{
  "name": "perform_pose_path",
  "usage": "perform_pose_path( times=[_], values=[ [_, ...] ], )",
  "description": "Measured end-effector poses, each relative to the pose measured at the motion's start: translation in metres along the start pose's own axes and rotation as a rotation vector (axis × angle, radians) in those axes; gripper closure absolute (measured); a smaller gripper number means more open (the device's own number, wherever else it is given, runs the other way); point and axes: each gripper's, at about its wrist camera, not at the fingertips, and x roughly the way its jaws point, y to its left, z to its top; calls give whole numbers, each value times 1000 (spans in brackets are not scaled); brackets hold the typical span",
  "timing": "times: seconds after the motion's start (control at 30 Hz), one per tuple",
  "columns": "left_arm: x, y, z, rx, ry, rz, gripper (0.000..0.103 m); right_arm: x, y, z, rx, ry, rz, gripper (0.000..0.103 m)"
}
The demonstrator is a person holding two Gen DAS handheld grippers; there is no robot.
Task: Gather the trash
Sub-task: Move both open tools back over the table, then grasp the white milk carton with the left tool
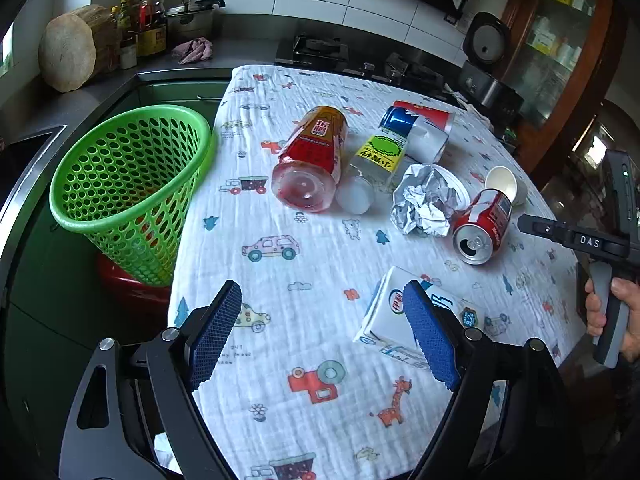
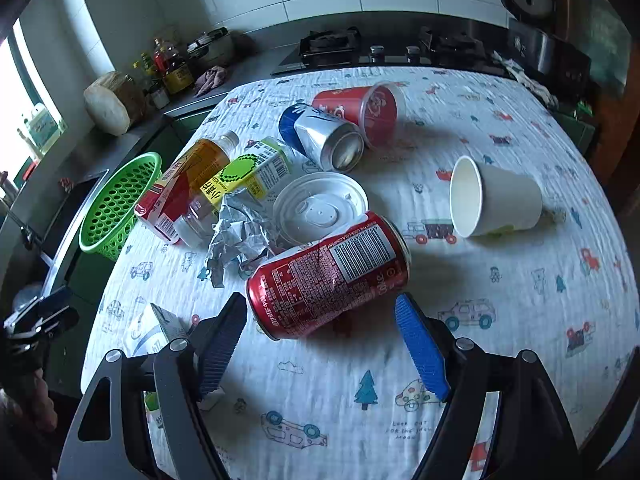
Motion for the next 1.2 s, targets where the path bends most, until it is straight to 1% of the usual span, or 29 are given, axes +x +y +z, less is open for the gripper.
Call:
perform_pose_path(
  times=[0.17, 0.4, 0.53, 0.6, 0.67, 0.77, 0.83, 0.9, 1.0, 1.13, 1.2],
  values=[
    [6, -16, -2, 20, 22, -25, 21, 8, -10, 3, 100, 8, 3, 29],
    [15, -37, 9, 138, 38, -67, 21, 14, -18, 12, 220, 12, 16, 29],
    [23, -42, 18, 206, 60, -86, 21, 12, -16, 14, 239, 3, 12, 29],
    [26, -42, 22, 204, 71, -77, 21, 11, -13, 15, 237, -4, 1, 29],
    [29, -42, 24, 170, 95, -93, 21, 10, -12, 16, 230, -10, -13, 29],
    [37, -46, 21, 104, 158, -60, 21, 8, -11, 15, 215, -17, -22, 29],
    [41, -48, 18, 23, 204, -39, 21, 6, -13, 14, 211, -17, -19, 29],
    [43, -48, 14, -71, 233, -29, 21, 2, -16, 15, 194, -24, -9, 29],
    [42, -56, 9, -164, 229, 21, 21, -1, -20, 15, 129, -36, -6, 29],
    [47, -61, 3, -345, 246, 51, 21, -3, -28, 17, 62, -31, 38, 29],
    [53, -64, 0, -413, 254, 81, 21, -6, -32, 18, 18, -35, 44, 29]
  ],
)
